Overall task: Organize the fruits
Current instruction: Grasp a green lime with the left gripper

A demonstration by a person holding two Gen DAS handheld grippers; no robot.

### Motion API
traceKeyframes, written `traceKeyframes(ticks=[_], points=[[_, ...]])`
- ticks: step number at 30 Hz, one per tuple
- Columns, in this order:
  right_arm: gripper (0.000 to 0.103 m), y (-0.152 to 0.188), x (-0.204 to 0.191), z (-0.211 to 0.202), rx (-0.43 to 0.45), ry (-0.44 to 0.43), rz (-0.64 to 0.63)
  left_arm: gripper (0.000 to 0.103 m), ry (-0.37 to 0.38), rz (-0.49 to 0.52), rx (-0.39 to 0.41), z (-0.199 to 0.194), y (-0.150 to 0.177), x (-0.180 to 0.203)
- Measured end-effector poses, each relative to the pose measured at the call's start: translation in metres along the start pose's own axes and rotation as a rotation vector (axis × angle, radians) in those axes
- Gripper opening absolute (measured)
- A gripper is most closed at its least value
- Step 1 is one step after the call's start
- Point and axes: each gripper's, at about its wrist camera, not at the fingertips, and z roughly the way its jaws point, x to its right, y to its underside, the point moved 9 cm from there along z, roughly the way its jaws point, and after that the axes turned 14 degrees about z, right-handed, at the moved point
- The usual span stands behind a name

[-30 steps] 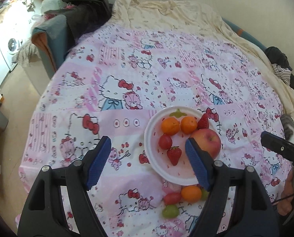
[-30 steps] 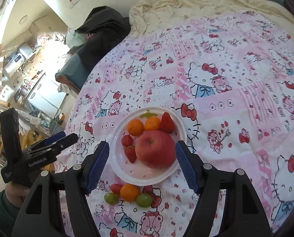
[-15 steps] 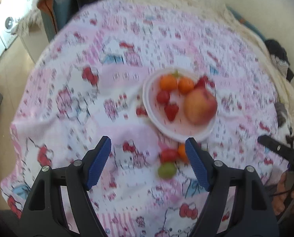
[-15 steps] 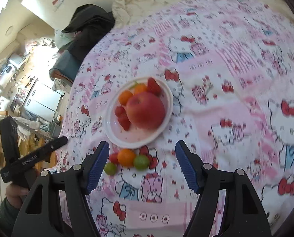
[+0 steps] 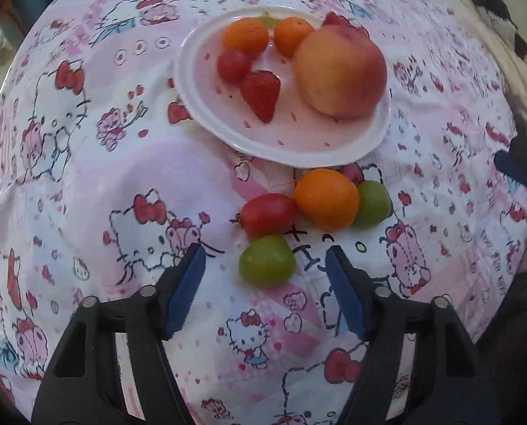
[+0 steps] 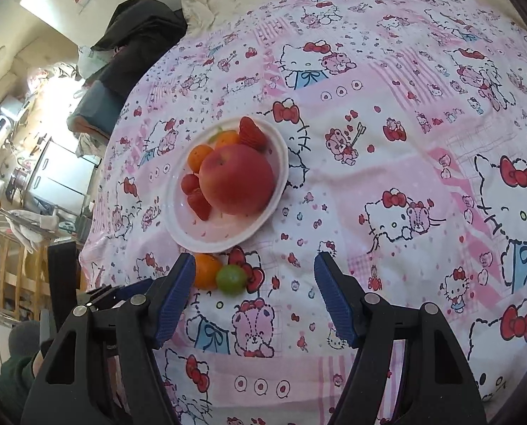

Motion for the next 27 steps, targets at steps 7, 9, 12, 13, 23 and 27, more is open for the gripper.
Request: traceKeyframes(ticks=[7,9,12,13,23,27], points=[[0.072,0.001,-0.002,0.004,-0.011,0.013,-0.015,0.039,0.004,0.026,0.016,0.006,-0.001,0.0],[0.072,0.003,-0.004,0.006,-0.015,0.014,-0.02,0.038,0.015,0.019,-0.003,0.011,0.001,0.0],[0.072,0.004,-0.006,0.005,-0.012,0.015,-0.033,0.038,0.021,0.017,-0.012,0.015,0.002,-0.001],[0.072,0.004,-0.007,0.004,-0.011,0.014,-0.035,0.038,0.019,0.024,-0.012,0.015,0.002,0.0],[0.072,0.005,-0.005,0.007,-0.022,0.018,-0.03,0.028,0.027,0.017,0.026,-0.011,0.007,0.002],[0.072,0.01,-0.003,0.018,-0.054,0.052,-0.053,0.028,0.038,-0.03,0.053,-0.036,0.008,-0.008]])
